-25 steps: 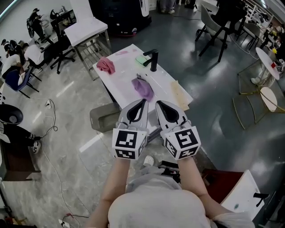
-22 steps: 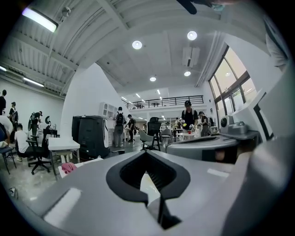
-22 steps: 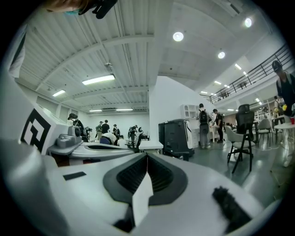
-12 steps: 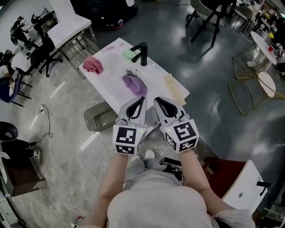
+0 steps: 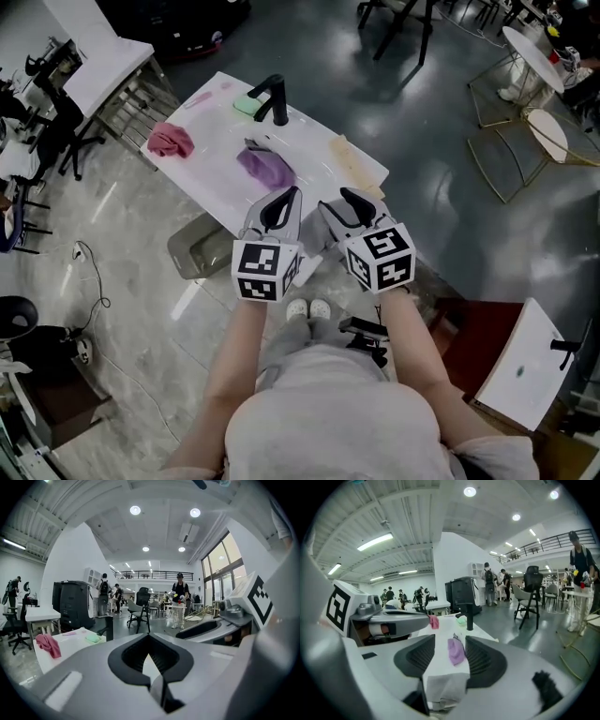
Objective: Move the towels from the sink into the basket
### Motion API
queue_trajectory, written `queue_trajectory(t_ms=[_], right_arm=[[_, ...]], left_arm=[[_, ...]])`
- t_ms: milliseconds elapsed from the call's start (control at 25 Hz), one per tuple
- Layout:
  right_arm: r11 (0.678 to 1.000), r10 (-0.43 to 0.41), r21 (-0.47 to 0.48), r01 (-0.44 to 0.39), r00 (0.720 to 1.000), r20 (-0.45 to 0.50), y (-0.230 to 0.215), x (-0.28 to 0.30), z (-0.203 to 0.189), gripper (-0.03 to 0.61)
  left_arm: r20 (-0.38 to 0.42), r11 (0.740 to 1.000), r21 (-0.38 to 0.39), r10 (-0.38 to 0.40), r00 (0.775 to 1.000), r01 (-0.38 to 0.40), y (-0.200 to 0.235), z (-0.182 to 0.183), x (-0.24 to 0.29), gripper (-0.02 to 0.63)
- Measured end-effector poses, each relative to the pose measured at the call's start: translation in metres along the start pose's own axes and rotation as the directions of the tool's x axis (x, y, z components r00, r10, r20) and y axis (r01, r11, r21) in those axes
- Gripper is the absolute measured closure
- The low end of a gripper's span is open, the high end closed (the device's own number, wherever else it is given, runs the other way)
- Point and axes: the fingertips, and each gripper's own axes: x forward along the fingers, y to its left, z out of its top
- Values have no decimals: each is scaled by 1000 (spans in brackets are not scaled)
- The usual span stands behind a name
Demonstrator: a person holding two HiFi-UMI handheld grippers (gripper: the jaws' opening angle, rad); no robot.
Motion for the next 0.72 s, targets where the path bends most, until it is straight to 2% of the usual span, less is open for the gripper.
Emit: queue_trajectory(t_ms=[200,440,720], right_arm=[[998,39,53,-30,985,-170,4,27,-42,334],[996,14,88,17,937,-348,-3,44,-93,333],[994,-6,89,56,874,-486,-12,62,-138,333]], left_arm=[[-27,999,-36,-8,1000,7,13,-6,2,609],[-64,997,-61,-56,996,52,13,-16,4,609],[-115,995,-88,-66,991,56,18,-34,8,609]])
